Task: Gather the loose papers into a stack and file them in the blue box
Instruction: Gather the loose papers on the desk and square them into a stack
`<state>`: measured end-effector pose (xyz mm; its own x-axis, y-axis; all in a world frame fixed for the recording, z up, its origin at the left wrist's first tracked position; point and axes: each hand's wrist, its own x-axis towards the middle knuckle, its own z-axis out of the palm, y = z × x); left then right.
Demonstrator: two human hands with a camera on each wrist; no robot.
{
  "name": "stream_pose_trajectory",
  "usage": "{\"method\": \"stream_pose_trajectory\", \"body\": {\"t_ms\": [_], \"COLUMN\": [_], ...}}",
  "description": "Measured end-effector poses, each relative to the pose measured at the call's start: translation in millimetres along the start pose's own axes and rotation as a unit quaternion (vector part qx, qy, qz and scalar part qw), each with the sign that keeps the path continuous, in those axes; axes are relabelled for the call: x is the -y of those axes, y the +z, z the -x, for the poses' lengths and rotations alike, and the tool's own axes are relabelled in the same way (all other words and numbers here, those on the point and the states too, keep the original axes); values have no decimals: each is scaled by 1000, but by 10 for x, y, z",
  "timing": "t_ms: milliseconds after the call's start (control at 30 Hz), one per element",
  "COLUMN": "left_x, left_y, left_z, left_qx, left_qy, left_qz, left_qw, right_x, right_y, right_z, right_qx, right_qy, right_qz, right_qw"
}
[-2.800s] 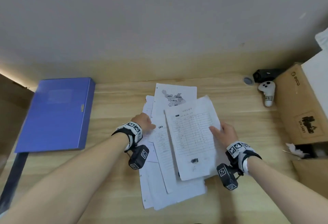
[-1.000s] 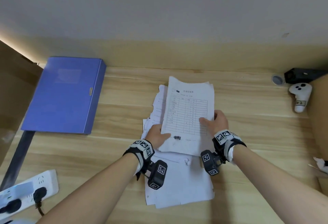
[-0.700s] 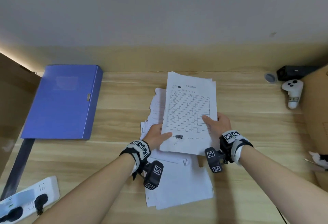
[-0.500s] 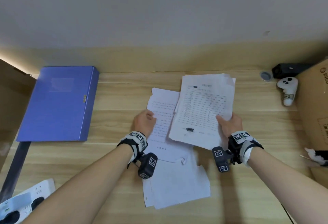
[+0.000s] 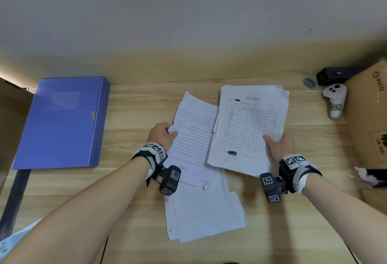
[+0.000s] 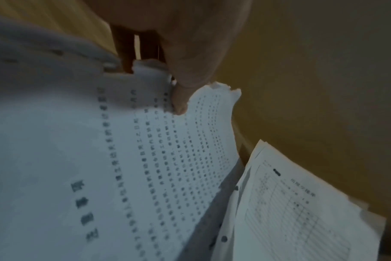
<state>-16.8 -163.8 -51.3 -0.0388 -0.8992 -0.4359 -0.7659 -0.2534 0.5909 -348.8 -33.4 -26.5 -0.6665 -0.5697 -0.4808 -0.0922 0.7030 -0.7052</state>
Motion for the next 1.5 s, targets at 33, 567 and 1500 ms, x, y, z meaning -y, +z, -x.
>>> {"method": "stream_pose_trajectory", "body": {"t_ms": [33, 567, 1500], "left_x": [-51, -530, -111], "left_y": [-71, -938, 657], "left_z": [0, 582, 1086], "left_qx": [-3, 67, 146], "left_qy": [15, 198, 355], "left_qz": [18, -321, -380], "left_qw": [1000, 924, 841], "right_x": [21, -75, -793], "right_y": [-25, -423, -484], "right_z": [5, 876, 942], "right_qx": [-1, -71, 21], "right_qy": [2, -38, -38], "right_qz": [-7, -49, -62], "right_qw": [1000, 995, 997]}}
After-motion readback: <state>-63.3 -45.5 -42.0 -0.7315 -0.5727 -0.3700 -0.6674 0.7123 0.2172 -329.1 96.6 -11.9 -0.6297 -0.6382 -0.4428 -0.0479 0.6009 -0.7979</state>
